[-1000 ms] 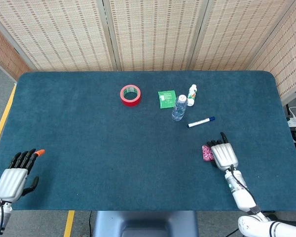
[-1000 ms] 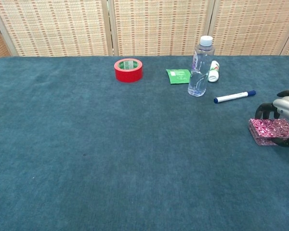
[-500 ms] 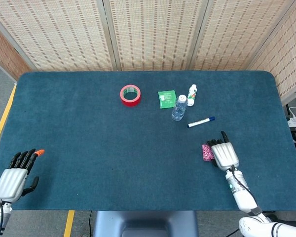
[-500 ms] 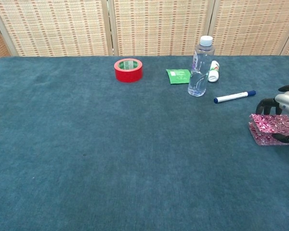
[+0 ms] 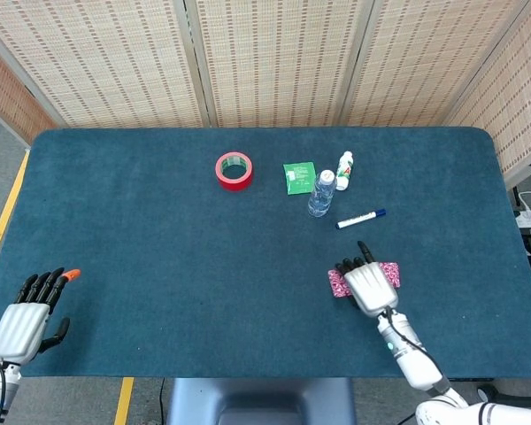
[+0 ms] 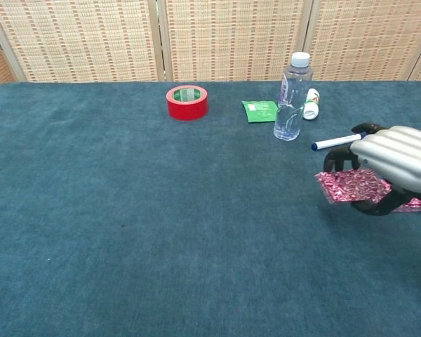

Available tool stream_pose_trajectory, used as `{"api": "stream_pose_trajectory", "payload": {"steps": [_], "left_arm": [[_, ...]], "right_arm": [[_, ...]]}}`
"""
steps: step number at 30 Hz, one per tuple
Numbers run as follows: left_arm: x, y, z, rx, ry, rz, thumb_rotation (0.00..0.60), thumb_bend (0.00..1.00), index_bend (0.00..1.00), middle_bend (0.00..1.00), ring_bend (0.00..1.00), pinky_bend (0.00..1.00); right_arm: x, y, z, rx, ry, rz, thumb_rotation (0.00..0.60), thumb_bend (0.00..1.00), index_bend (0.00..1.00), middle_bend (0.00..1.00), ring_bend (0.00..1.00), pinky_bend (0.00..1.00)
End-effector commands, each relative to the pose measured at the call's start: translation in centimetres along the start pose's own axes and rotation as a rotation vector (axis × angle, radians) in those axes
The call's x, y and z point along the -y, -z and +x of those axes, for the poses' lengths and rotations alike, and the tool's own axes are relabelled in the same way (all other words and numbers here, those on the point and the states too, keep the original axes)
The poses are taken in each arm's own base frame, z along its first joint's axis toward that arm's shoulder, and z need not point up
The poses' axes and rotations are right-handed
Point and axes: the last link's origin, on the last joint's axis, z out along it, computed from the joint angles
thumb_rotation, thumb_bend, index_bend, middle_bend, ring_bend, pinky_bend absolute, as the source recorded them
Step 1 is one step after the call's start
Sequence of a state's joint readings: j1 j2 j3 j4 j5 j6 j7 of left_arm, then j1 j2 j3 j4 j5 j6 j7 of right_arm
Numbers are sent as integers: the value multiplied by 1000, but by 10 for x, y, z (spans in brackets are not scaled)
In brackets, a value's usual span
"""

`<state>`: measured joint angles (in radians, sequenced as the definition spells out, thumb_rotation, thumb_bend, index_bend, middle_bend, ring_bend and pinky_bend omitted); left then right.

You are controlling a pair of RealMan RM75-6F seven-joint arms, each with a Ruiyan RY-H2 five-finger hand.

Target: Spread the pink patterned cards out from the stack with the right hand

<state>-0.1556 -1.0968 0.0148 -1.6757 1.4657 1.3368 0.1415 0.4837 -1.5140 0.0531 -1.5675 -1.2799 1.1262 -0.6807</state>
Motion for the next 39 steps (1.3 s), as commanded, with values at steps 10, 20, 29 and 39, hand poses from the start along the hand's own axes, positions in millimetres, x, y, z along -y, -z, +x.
{"api": "stream_pose_trajectory", "payload": {"steps": [10,20,29,39], "left_arm": [[1,4,1,-3,21,-12,600,465,0,0,0,43],[0,4,1,2,14,-10,600,467,0,0,0,44],[1,4,1,0,11,-3,600,465,0,0,0,44],[-2,3,-1,5,0,1,600,464,0,0,0,44]], "right_arm": [[42,-18,-23,85,49,99,600,269,20,186,162,0],[26,-4,-16,60,90,89,600,269,0,87,82,0],[-28,7,-9,50,41,-59,600,269,0,88,79,0],[-72,16,-24,135,2,-157,600,269,0,88,79,0]]}}
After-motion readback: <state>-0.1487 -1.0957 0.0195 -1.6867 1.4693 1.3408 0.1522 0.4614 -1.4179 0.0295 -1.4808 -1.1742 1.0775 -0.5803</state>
